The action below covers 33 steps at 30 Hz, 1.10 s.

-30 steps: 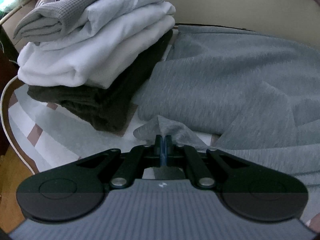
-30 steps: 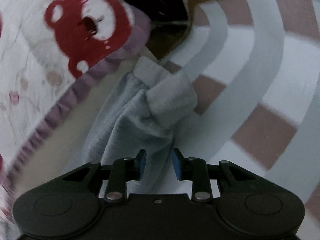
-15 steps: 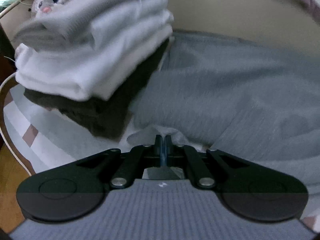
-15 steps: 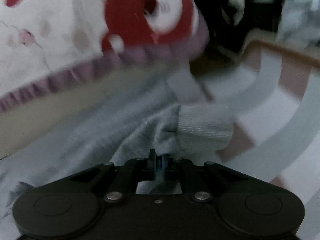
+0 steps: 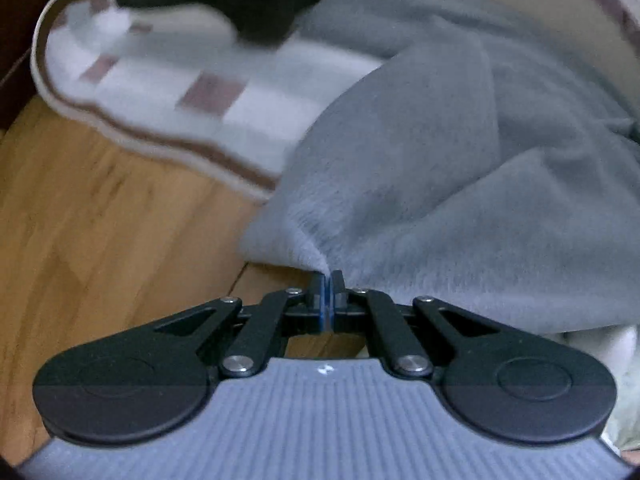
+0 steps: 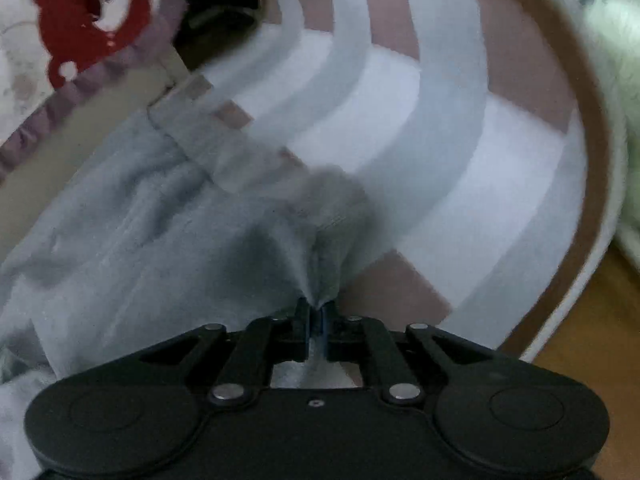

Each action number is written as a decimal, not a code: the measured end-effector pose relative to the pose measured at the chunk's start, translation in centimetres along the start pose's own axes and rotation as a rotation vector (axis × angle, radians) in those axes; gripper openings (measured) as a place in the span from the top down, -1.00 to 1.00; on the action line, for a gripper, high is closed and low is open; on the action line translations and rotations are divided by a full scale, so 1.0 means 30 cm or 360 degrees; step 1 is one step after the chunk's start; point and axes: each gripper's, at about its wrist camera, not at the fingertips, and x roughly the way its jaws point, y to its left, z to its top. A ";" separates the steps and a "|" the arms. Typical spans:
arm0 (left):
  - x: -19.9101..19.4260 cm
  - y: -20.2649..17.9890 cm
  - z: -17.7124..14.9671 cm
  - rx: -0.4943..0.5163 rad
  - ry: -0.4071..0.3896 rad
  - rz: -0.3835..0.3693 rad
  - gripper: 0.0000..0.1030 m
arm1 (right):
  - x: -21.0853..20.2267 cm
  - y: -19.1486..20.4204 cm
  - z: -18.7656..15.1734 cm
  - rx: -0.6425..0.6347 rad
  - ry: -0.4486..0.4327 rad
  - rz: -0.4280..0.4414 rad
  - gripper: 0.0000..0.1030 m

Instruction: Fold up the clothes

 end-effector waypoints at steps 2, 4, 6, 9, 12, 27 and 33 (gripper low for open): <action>-0.025 -0.011 0.026 -0.0024 -0.0073 -0.0019 0.97 | -0.018 0.006 0.022 0.0027 -0.0092 0.0050 0.67; -0.099 -0.051 0.065 0.0077 -0.0234 0.0001 0.97 | -0.009 0.003 0.030 0.0079 -0.0104 0.0107 0.12; -0.181 -0.081 0.117 0.0127 -0.0376 -0.0029 0.97 | 0.010 -0.006 0.029 0.0097 -0.0109 0.0126 -0.04; -0.290 -0.092 0.193 0.0118 -0.0537 -0.0118 0.97 | 0.018 -0.014 0.025 0.0056 -0.0177 0.0145 0.72; -0.417 -0.077 0.252 0.0109 -0.0712 -0.0183 0.97 | -0.125 0.032 0.033 0.0027 -0.0438 0.0365 0.85; 0.019 0.148 -0.121 -0.0114 0.0128 0.0108 0.97 | -0.323 -0.020 -0.041 0.0049 -0.0344 0.0290 0.45; -0.055 0.099 -0.053 0.0078 -0.0086 0.0172 0.97 | -0.206 0.036 -0.089 0.0098 -0.0112 0.0224 0.03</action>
